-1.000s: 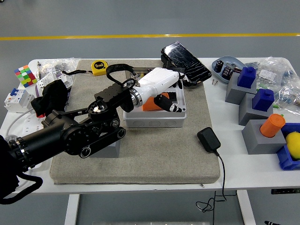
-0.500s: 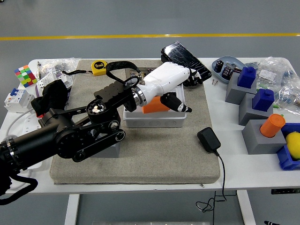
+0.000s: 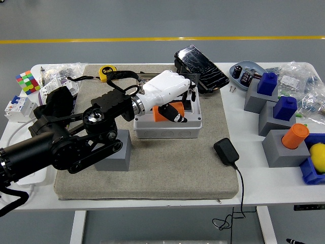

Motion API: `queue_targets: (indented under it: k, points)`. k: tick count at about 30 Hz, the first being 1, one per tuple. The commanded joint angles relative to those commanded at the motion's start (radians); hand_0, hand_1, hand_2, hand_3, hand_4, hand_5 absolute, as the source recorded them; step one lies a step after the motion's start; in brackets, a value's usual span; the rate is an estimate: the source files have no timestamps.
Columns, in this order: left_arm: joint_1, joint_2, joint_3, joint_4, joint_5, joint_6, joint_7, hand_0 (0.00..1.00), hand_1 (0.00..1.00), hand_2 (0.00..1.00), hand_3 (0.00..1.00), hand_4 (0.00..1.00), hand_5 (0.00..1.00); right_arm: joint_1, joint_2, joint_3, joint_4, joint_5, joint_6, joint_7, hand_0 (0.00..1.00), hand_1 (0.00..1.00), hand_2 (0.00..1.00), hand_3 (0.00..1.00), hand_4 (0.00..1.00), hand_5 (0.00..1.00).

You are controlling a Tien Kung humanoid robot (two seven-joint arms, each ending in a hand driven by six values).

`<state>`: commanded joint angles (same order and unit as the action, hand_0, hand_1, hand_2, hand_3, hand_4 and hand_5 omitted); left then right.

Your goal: Fetch the battery,place it into the box,close the lid of the box

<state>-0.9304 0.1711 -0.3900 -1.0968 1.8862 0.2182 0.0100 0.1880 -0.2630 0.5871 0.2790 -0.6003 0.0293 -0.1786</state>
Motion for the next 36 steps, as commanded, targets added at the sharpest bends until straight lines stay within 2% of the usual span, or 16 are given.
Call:
queue_targets:
  k: [7, 18, 23, 30, 33, 34, 36]
  points:
    - [-0.005, -0.002, 0.002, 0.016, 0.044, 0.008, -0.018, 0.239, 0.365, 0.304, 0.374, 0.998, 0.102, 0.001, 0.001, -0.002, 0.002, 0.000, 0.002, 0.001, 0.673, 0.677, 0.704, 0.551, 0.919, 0.533]
    - [-0.017, -0.004, 0.019, 0.052, 0.061, 0.041, -0.048, 0.207, 0.316, 0.254, 0.316, 0.998, 0.051, 0.000, 0.001, -0.005, 0.002, 0.003, 0.003, 0.000, 0.673, 0.678, 0.704, 0.551, 0.919, 0.532]
    - [-0.032, 0.004, 0.030, 0.074, 0.057, 0.036, -0.051, 0.202, 0.301, 0.245, 0.311, 0.998, 0.050, 0.001, 0.001, -0.004, 0.003, 0.001, 0.003, 0.001, 0.673, 0.677, 0.704, 0.550, 0.919, 0.532]
    - [-0.038, 0.024, -0.012, 0.022, 0.052, 0.046, -0.063, 0.202, 0.297, 0.264, 0.329, 0.998, 0.055, -0.001, 0.000, -0.002, 0.003, 0.001, 0.003, 0.000, 0.671, 0.678, 0.703, 0.551, 0.920, 0.531]
    - [-0.034, 0.023, -0.050, 0.007, 0.005, 0.064, -0.074, 0.202, 0.297, 0.264, 0.329, 0.998, 0.055, -0.001, 0.000, -0.005, 0.003, 0.002, 0.003, 0.000, 0.671, 0.678, 0.703, 0.551, 0.920, 0.531]
    - [-0.031, 0.019, -0.070, 0.014, -0.022, 0.072, -0.079, 0.346, 0.571, 0.578, 0.587, 0.998, 0.334, 0.000, 0.000, -0.007, 0.003, 0.002, 0.003, 0.000, 0.672, 0.678, 0.703, 0.550, 0.921, 0.531]
    - [-0.026, 0.010, -0.098, 0.030, -0.062, 0.074, -0.075, 0.346, 0.571, 0.578, 0.587, 0.998, 0.334, 0.001, 0.000, -0.006, 0.004, 0.002, 0.003, 0.000, 0.672, 0.678, 0.703, 0.550, 0.921, 0.531]
